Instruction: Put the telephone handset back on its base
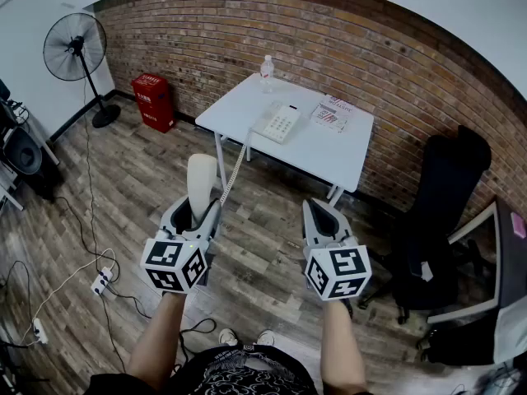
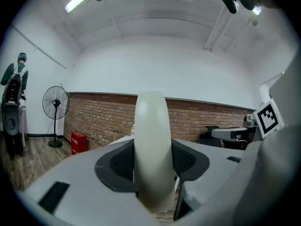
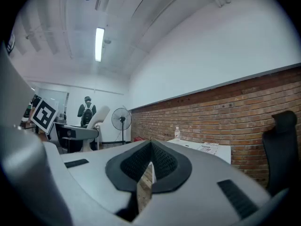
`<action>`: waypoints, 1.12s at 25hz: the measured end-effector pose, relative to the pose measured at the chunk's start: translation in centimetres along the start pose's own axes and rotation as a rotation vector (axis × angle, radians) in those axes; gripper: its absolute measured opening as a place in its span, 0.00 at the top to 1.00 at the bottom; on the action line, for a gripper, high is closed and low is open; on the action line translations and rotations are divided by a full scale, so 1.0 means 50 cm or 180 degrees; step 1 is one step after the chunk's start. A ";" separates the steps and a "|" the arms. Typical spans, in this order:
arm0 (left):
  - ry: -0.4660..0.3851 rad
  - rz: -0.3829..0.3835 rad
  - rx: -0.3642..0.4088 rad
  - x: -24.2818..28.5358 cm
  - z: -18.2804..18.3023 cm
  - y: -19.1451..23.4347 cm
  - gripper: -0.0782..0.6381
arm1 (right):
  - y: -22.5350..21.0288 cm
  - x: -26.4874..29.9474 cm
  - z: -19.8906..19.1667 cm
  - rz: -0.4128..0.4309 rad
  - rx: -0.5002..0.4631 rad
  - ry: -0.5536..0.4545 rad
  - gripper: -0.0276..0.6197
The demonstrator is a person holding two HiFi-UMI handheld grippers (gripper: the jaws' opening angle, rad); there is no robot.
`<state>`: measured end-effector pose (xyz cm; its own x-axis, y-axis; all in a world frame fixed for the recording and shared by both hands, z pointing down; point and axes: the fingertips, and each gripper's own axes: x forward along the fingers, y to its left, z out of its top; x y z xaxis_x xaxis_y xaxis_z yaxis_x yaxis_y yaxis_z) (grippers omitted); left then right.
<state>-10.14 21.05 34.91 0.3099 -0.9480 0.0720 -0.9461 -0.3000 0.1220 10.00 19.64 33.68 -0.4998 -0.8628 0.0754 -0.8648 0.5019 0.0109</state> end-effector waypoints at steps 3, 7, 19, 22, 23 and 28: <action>0.0010 -0.0006 0.0012 0.007 0.001 -0.003 0.60 | -0.010 -0.002 0.002 -0.0036 0.0003 -0.0027 0.96; 0.0025 0.0002 0.0029 0.016 0.000 -0.010 0.60 | -0.024 -0.004 -0.001 -0.0059 0.0017 -0.0036 0.96; 0.0061 0.0119 0.0015 0.057 -0.025 -0.040 0.60 | -0.084 0.012 -0.029 0.0075 0.0085 -0.0014 0.96; 0.0076 0.0148 0.0014 0.078 -0.027 -0.045 0.60 | -0.103 0.025 -0.034 0.0101 0.0112 -0.0008 0.96; 0.0084 0.0157 0.0015 0.086 -0.028 -0.045 0.60 | -0.109 0.031 -0.036 0.0112 0.0121 -0.0002 0.96; 0.0105 0.0205 0.0012 0.131 -0.029 -0.024 0.60 | -0.127 0.075 -0.042 0.0163 0.0117 0.0023 0.96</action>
<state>-6.84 15.36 36.66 0.2514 -0.9614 0.1122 -0.9645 -0.2391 0.1123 13.73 13.37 35.99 -0.5434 -0.8355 0.0820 -0.8393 0.5429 -0.0297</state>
